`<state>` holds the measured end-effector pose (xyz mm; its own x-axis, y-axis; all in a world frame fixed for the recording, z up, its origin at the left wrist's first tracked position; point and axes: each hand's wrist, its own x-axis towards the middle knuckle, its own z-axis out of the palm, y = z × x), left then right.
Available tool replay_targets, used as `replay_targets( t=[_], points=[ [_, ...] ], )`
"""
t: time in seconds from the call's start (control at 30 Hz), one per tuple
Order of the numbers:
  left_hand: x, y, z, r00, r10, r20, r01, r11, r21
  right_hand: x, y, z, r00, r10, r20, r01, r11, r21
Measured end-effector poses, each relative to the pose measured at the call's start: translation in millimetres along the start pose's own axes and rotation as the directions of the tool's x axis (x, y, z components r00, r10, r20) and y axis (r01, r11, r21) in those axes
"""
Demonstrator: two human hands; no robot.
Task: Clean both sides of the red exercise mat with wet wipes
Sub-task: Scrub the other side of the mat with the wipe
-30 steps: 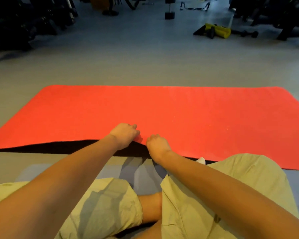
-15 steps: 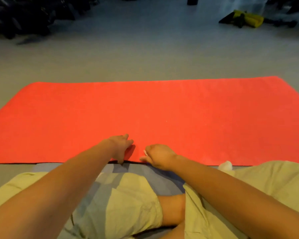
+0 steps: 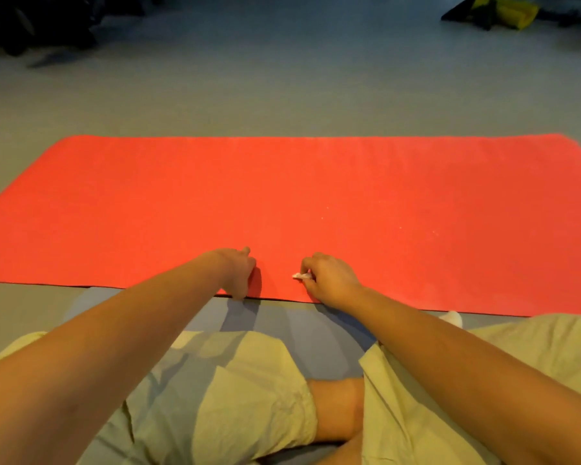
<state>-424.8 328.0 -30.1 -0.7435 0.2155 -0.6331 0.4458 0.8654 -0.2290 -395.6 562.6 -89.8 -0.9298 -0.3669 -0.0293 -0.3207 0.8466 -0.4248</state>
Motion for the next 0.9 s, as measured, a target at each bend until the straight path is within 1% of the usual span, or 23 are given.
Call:
replay_targets(
  t=[0.03, 0.1, 0.17, 0.2, 0.33, 0.47, 0.53, 0.63, 0.7, 0.73, 0.8, 0.9],
  points=[
    [5, 3, -7, 1.000, -0.004, -0.007, 0.004, 0.998, -0.064, 0, 0, 1, 1.000, -0.010, -0.002, 0.010, 1.000, 0.000],
    [18, 12, -19, 0.995, -0.002, -0.097, -0.016, 0.982, -0.186, -1, -3, 4, 1.000, -0.024, -0.002, 0.024, 1.000, 0.000],
    [34, 21, -26, 0.983, -0.006, -0.181, -0.047, 0.958, -0.283, -2, -5, 5, 0.998, -0.065, 0.028, 0.066, 0.997, -0.033],
    [43, 25, -28, 0.981, -0.009, -0.195, -0.053, 0.948, -0.313, -4, -4, 5, 0.994, -0.100, 0.052, 0.102, 0.993, -0.053],
    [68, 26, -27, 0.977, -0.052, -0.207, -0.023, 0.939, -0.344, -4, 5, 6, 0.963, -0.240, 0.124, 0.251, 0.965, -0.079],
    [82, 21, -25, 0.981, -0.096, -0.166, 0.027, 0.925, -0.378, 16, 12, 2, 0.956, -0.284, 0.074, 0.290, 0.952, -0.095],
    [85, 19, -27, 0.979, -0.099, -0.177, 0.031, 0.936, -0.350, 35, 15, 0, 0.962, -0.271, 0.017, 0.270, 0.951, -0.147],
    [89, 16, -32, 0.976, -0.100, -0.194, 0.037, 0.951, -0.306, 64, 18, -5, 0.986, -0.151, -0.076, 0.137, 0.978, -0.157],
    [91, 13, -39, 0.973, -0.111, -0.201, 0.036, 0.939, -0.341, 73, 18, -5, 0.994, -0.071, -0.084, 0.060, 0.991, -0.123],
    [93, 11, -43, 0.972, -0.119, -0.205, 0.036, 0.930, -0.366, 70, 16, -3, 0.995, -0.060, -0.080, 0.051, 0.992, -0.113],
    [97, 10, -48, 0.967, -0.138, -0.216, 0.041, 0.915, -0.401, 53, 13, 3, 0.991, -0.118, -0.061, 0.110, 0.987, -0.117],
    [102, 15, -45, 0.948, -0.167, -0.270, 0.028, 0.892, -0.452, 17, 15, 3, 0.948, -0.317, 0.014, 0.316, 0.942, -0.112]
  ],
)
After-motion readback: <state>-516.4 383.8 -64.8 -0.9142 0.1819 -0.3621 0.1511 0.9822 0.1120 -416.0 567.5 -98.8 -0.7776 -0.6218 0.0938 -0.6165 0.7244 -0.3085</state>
